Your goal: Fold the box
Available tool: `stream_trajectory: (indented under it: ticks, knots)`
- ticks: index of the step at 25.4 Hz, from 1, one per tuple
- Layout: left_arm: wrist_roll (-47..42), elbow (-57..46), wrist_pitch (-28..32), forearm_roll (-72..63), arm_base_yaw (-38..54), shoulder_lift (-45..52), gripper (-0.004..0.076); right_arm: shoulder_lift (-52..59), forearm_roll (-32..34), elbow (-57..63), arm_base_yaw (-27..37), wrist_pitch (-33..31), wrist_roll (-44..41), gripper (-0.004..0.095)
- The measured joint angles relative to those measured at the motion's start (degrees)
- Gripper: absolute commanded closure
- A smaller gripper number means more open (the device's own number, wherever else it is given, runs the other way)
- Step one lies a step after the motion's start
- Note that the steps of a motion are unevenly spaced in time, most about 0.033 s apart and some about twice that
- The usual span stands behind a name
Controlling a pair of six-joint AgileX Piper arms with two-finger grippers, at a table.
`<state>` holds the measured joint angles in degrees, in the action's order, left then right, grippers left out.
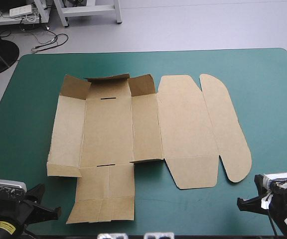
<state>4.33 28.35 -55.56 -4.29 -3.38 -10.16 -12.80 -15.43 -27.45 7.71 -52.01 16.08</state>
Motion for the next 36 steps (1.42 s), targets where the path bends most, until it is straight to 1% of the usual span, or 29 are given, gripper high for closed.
stream_trajectory:
  ticks: [10,14,18,23,25,27,30,36]
  knots:
    - [0.00,0.48,-1.98,0.00,0.00,-0.08,0.0734,0.00,0.05,0.00,0.00,0.00,0.00,0.0923]
    - [0.00,6.56,-4.75,0.06,0.00,-2.85,0.0734,0.00,0.05,0.00,0.00,0.00,0.05,0.0923]
    - [0.00,14.41,-7.56,0.10,0.00,-8.05,0.0734,0.00,0.05,0.00,0.00,0.00,0.05,0.0923]
    - [0.00,26.09,-12.19,-2.49,0.00,-17.34,0.0734,0.00,0.05,0.00,0.00,0.00,0.05,0.0923]
    - [0.28,29.89,-15.16,-4.55,0.00,-21.93,0.0734,0.00,0.05,0.00,0.00,0.00,0.11,0.0923]
    - [1.90,32.38,-16.37,-6.11,0.00,-26.49,0.0734,0.00,0.05,0.00,0.00,0.00,0.22,0.0923]
    - [3.31,34.21,-15.91,-6.64,0.00,-31.88,0.0734,0.00,0.05,0.00,0.00,0.00,0.23,0.0923]
    - [3.93,34.61,-10.89,-5.79,0.00,-40.56,0.0734,0.00,0.05,0.00,0.00,0.00,0.23,0.0923]
